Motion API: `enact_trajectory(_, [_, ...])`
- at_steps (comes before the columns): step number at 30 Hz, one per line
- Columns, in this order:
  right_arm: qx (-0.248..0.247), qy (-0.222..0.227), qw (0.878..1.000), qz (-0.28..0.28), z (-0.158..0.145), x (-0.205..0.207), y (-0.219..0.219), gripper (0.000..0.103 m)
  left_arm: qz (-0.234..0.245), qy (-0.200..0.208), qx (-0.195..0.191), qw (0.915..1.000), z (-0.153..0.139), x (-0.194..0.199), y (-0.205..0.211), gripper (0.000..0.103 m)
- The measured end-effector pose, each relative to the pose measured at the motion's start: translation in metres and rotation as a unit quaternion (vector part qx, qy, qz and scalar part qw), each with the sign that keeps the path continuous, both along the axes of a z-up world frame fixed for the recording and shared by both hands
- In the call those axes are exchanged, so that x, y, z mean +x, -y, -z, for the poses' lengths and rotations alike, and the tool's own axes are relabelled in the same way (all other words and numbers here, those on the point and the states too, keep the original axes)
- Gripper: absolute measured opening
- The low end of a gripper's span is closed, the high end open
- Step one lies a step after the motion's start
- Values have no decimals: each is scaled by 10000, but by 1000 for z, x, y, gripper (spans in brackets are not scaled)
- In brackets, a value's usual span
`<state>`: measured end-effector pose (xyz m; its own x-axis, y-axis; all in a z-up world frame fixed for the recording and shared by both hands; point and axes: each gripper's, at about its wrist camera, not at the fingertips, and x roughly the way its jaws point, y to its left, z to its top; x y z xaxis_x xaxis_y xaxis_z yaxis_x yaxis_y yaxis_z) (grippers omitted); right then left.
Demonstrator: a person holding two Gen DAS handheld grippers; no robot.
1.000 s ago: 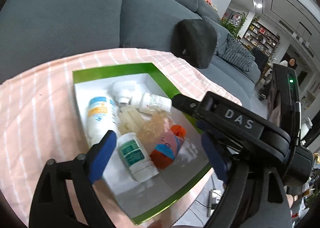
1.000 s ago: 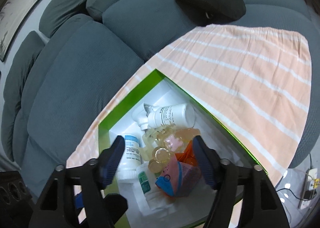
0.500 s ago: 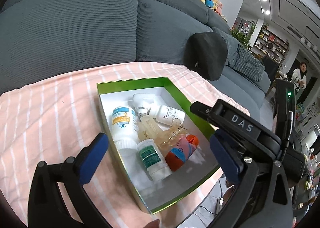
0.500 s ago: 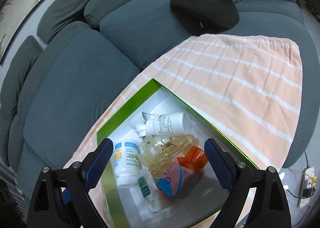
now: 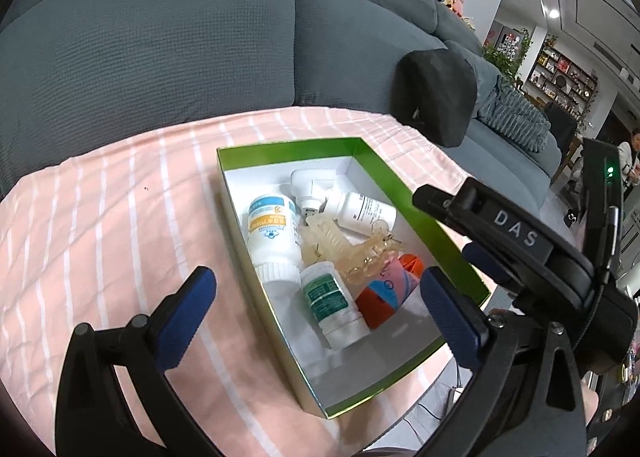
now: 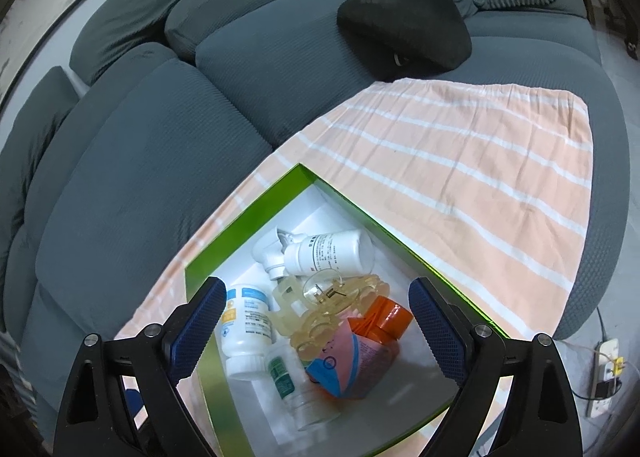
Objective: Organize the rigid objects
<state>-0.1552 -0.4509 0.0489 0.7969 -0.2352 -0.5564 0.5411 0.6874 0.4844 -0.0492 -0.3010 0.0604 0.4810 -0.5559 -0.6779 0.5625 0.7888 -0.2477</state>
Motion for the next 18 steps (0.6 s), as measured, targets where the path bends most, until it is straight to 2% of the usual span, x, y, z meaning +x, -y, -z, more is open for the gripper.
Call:
enact_trajectory(12, [-48,-99,9999,52,0,0,-2,94,17,-139,122,9998,5,0,5,102])
enact_trajectory(18, [-7,-116,9999,44,1,-1,1,94,-162,-191,199,9995,8,3,5,102])
